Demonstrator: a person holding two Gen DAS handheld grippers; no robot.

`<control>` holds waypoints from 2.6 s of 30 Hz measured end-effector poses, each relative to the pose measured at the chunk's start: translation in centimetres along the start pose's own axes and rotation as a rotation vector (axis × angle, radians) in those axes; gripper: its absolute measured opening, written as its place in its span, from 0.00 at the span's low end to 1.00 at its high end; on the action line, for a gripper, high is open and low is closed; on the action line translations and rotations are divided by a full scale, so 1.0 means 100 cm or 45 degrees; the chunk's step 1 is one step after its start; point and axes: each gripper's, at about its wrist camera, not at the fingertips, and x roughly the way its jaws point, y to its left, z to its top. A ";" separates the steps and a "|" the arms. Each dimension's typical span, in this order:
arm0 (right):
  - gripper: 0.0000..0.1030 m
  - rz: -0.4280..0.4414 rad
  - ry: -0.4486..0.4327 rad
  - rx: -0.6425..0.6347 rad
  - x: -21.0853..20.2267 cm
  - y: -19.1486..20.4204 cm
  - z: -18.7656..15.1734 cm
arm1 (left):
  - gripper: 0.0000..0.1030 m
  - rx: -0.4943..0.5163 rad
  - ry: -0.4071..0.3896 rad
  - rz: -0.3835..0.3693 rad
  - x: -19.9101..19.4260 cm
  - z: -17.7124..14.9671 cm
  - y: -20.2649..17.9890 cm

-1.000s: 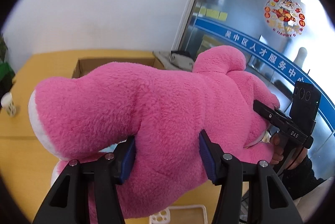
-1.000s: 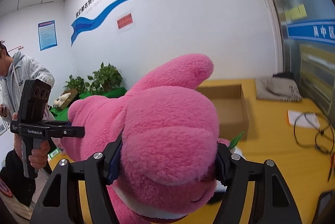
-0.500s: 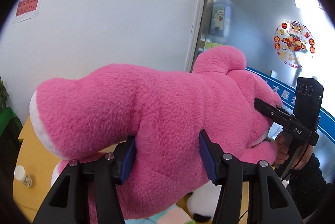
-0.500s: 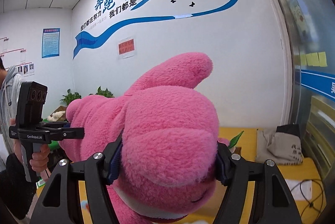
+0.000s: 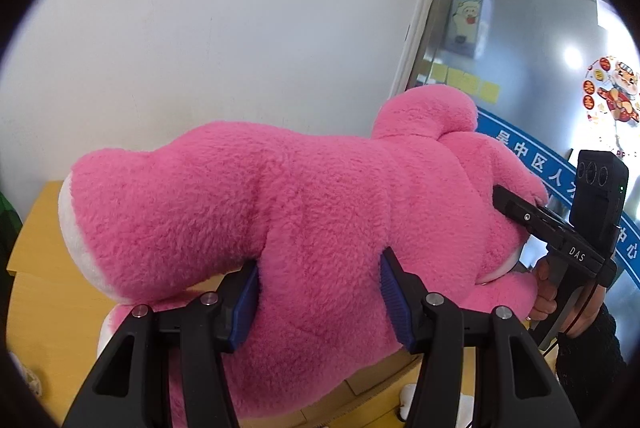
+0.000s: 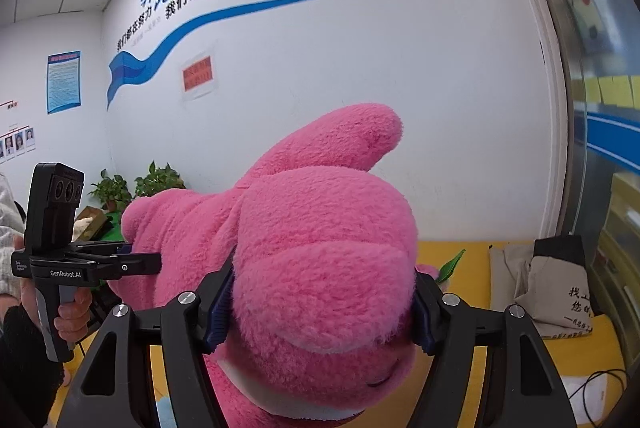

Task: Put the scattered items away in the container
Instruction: 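Lift the pink bear with both tools and carry it over the box, then lower the pink bear into the box and open both tools, then move both tools back toward the remaining plush toys beside the box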

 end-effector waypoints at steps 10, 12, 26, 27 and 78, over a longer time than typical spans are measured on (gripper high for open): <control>0.72 -0.021 0.151 0.203 0.102 -0.081 -0.068 | 0.53 -0.122 0.236 -0.013 0.120 -0.041 0.048; 0.72 -0.040 0.207 0.246 0.122 -0.094 -0.089 | 0.53 -0.157 0.291 -0.013 0.141 -0.052 0.054; 0.74 -0.223 0.490 0.491 0.200 -0.146 -0.174 | 0.58 -0.225 0.537 0.126 0.218 -0.084 0.057; 0.74 -0.226 0.489 0.497 0.200 -0.149 -0.175 | 0.61 -0.230 0.538 0.129 0.217 -0.084 0.059; 1.00 -0.418 0.310 0.130 -0.066 -0.019 -0.163 | 0.73 -0.005 0.306 0.442 -0.106 -0.157 -0.022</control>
